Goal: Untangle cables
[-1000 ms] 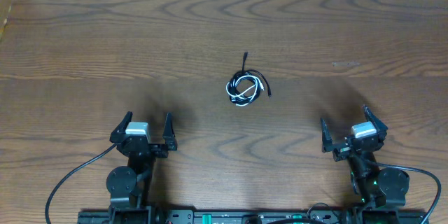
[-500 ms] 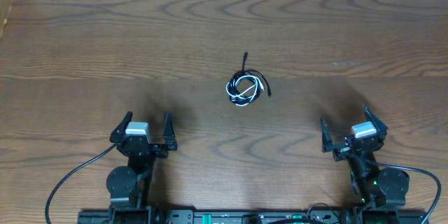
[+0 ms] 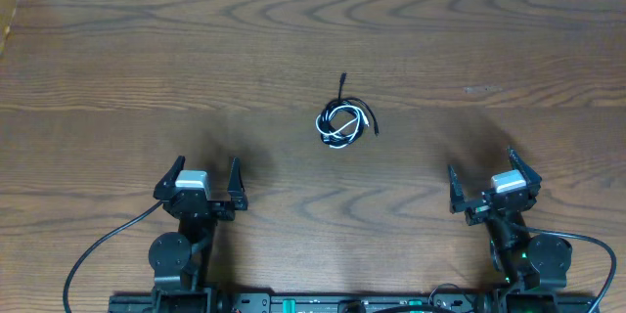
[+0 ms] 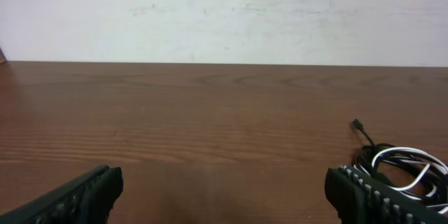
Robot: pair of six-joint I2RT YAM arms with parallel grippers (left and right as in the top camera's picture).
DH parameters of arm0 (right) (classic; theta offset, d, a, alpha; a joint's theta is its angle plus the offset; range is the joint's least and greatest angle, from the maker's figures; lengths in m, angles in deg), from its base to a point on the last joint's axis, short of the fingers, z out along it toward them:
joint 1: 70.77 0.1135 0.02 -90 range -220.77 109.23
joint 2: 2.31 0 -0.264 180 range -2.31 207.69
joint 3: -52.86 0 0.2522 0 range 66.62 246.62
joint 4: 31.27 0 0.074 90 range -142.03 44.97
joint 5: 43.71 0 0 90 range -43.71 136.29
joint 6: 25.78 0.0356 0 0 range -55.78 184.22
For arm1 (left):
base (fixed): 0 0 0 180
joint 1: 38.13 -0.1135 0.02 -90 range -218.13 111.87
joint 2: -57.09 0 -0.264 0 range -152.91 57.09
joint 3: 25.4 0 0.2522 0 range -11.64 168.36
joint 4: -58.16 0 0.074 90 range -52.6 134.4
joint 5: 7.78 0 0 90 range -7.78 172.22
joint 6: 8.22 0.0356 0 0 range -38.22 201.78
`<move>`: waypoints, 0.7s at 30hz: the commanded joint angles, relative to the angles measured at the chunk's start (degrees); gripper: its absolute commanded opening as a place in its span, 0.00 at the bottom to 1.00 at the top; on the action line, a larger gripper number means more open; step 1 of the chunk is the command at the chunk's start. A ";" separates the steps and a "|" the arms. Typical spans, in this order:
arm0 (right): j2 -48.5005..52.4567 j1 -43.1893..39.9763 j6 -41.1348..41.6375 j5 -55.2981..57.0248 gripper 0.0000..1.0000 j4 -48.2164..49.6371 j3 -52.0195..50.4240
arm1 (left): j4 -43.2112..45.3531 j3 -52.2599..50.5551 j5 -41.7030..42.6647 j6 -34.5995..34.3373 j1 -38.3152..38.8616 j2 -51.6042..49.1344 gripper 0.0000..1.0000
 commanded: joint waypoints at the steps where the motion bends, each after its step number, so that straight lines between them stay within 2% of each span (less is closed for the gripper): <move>1: -0.33 0.50 0.81 0.39 0.99 -0.31 -0.07 | -2.19 -0.87 0.72 0.59 -0.20 0.28 0.98; 11: -0.33 0.48 0.79 0.96 0.99 -0.31 -0.07 | -2.19 -0.87 0.72 0.59 -0.20 0.28 0.98; 21: -0.33 0.50 0.90 -6.82 0.99 2.08 -0.04 | -2.03 -0.87 0.70 0.87 -0.24 0.11 0.98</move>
